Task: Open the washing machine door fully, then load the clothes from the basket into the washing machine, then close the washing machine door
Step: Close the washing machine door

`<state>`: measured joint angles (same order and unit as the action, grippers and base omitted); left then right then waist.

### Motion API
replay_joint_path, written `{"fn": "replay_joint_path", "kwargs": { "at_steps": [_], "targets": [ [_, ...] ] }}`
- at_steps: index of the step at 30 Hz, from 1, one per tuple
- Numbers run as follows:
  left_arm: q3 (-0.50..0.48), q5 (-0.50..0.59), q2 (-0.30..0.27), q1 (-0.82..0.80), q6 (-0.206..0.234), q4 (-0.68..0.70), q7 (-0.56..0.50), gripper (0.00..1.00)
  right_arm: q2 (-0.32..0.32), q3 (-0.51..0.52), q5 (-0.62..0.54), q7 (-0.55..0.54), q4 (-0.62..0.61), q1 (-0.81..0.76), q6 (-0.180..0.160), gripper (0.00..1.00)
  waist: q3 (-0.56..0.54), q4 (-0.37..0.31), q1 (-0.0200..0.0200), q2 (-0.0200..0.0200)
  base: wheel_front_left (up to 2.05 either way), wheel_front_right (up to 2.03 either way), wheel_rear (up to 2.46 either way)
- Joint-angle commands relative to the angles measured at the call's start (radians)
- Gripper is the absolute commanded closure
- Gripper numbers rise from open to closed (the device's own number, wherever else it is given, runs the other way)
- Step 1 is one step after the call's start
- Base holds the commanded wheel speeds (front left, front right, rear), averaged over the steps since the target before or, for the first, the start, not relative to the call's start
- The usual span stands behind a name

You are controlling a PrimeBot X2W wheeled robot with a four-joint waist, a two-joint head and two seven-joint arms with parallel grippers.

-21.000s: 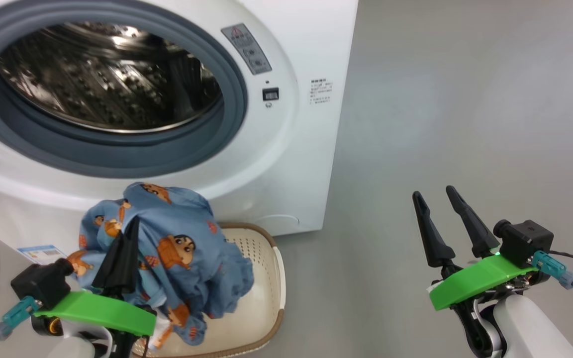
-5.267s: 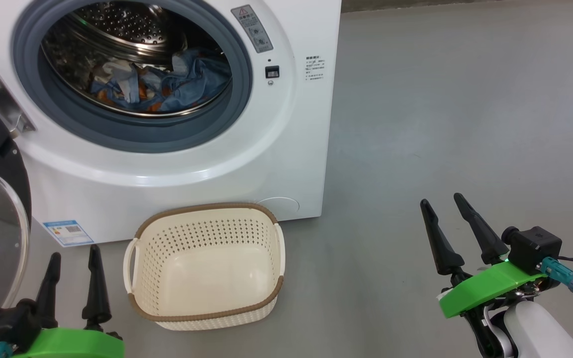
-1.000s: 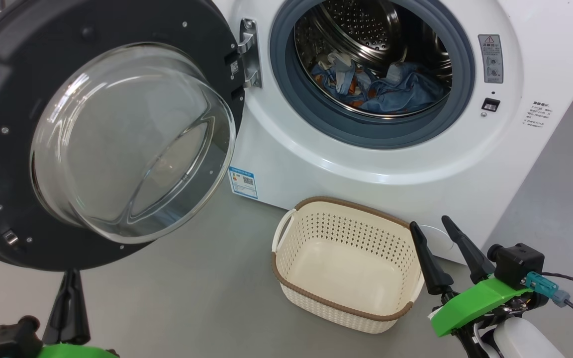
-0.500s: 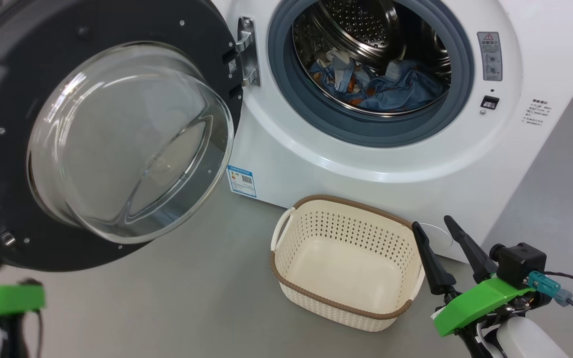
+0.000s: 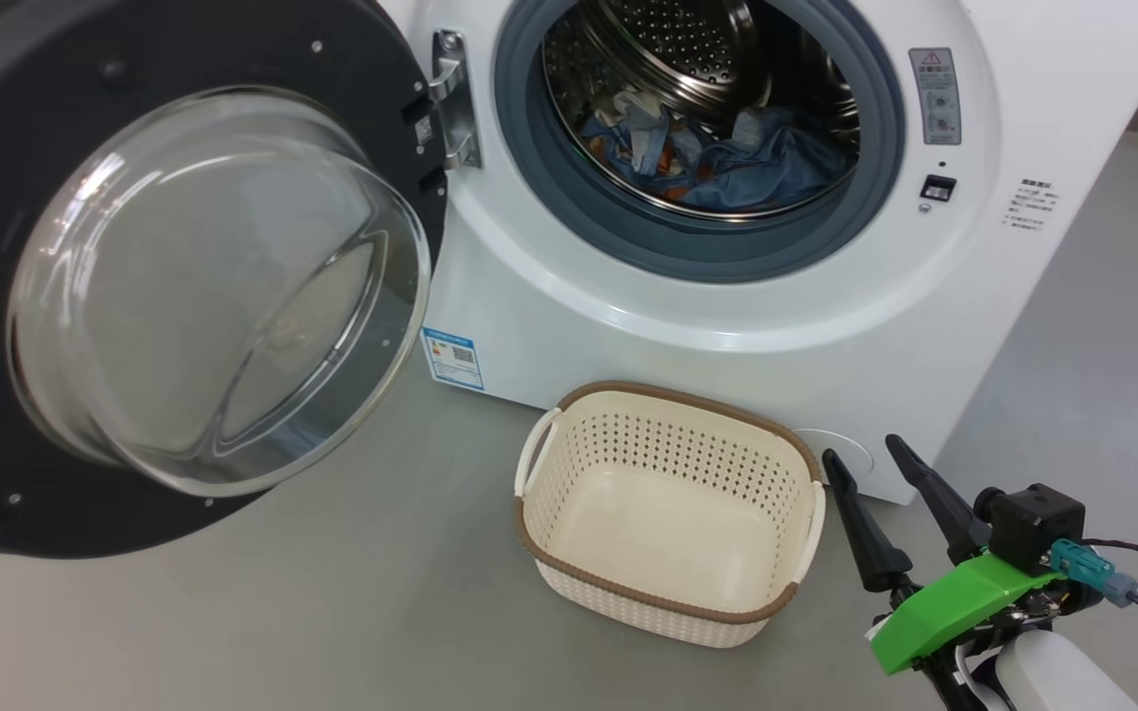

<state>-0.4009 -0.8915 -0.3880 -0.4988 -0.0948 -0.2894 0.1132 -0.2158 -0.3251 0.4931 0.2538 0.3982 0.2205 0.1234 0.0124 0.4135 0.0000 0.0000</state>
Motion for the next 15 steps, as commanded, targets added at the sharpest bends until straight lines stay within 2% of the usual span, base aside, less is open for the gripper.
{"fn": "replay_joint_path", "kwargs": {
  "at_steps": [1, 2, 3, 4, 5, 6, 15],
  "targets": [
    [-0.063, -0.056, -0.072, -0.064, -0.009, -0.048, -0.026, 1.0, -0.017, -0.023, 0.0, 0.008, -0.017, 0.042, 0.007, 0.0, 0.007, -0.014, 0.0, 0.0, 0.0, 0.0, 0.0],
    [-0.063, -0.056, -0.072, -0.064, -0.009, -0.048, -0.026, 1.0, -0.017, -0.023, 0.0, 0.008, -0.017, 0.042, 0.007, 0.0, 0.007, -0.014, 0.0, 0.0, 0.0, 0.0, 0.0],
    [-0.119, -0.144, -0.092, -0.108, -0.015, -0.148, -0.053, 1.0, -0.024, -0.028, 0.0, 0.008, -0.015, 0.048, 0.007, 0.0, 0.012, -0.027, 0.0, 0.0, 0.0, 0.0, 0.0],
    [-0.119, -0.144, -0.092, -0.108, -0.015, -0.148, -0.053, 1.0, -0.024, -0.028, 0.0, 0.008, -0.015, 0.048, 0.007, 0.0, 0.012, -0.027, 0.0, 0.0, 0.0, 0.0, 0.0],
    [-0.155, -0.195, -0.124, -0.131, -0.021, -0.243, -0.078, 1.0, -0.03, -0.033, 0.0, 0.008, -0.014, 0.056, 0.007, 0.0, 0.019, -0.041, 0.0, 0.0, 0.0, 0.0, 0.0],
    [-0.155, -0.195, -0.124, -0.131, -0.021, -0.243, -0.078, 1.0, -0.03, -0.033, 0.0, 0.008, -0.014, 0.056, 0.007, 0.0, 0.019, -0.041, 0.0, 0.0, 0.0, 0.0, 0.0],
    [-0.268, -0.364, -0.216, -0.207, -0.034, -0.577, -0.156, 1.0, -0.061, -0.049, -0.006, -0.001, -0.014, 0.078, 0.007, 0.0, 0.053, -0.096, 0.0, 0.0, 0.0, 0.0, 0.0]
  ]
}}
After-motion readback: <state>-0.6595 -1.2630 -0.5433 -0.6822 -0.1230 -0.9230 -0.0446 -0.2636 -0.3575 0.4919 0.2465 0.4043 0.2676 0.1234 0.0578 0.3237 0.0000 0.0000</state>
